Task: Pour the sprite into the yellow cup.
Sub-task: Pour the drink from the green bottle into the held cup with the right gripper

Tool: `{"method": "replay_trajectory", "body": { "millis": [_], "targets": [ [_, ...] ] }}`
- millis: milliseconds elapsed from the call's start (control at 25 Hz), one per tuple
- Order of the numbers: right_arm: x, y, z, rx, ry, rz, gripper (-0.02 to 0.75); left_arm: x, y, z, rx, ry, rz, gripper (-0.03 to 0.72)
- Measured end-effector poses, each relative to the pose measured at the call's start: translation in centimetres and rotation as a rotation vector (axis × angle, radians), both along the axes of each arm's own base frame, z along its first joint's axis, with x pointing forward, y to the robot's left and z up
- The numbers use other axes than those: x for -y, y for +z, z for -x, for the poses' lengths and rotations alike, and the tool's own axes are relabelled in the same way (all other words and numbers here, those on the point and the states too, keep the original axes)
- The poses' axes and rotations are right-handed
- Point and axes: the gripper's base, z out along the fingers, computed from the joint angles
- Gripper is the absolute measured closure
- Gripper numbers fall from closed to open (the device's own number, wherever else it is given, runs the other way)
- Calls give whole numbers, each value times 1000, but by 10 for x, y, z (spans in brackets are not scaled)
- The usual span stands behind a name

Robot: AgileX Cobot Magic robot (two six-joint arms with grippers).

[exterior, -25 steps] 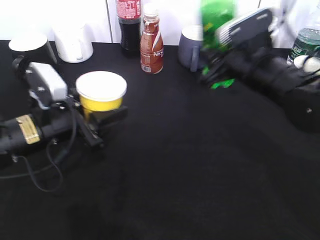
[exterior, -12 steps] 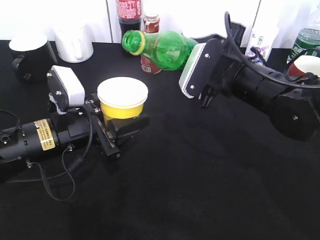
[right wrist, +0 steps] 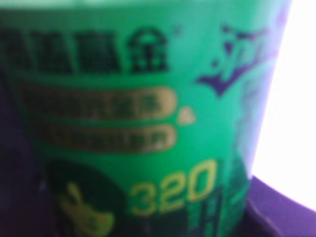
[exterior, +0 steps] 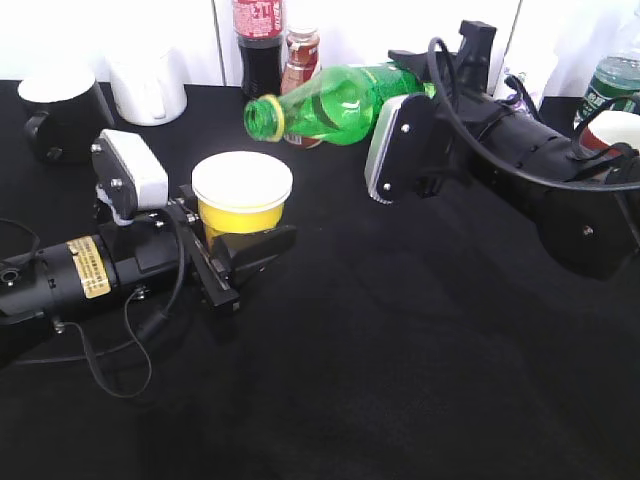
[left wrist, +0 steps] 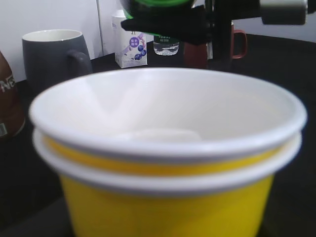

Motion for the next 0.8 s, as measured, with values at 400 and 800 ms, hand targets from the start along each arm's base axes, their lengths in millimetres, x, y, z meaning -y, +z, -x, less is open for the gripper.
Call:
{"method": "replay_trajectory", "body": {
  "millis": [400,800],
  "targets": [
    [1,3,0,93,-10,108,310,-1,-2,0,-14,7,-21,251],
    [3,4,-1,123,-38,136,310,0,-3,0,-16,2,-28,252]
  ]
}}
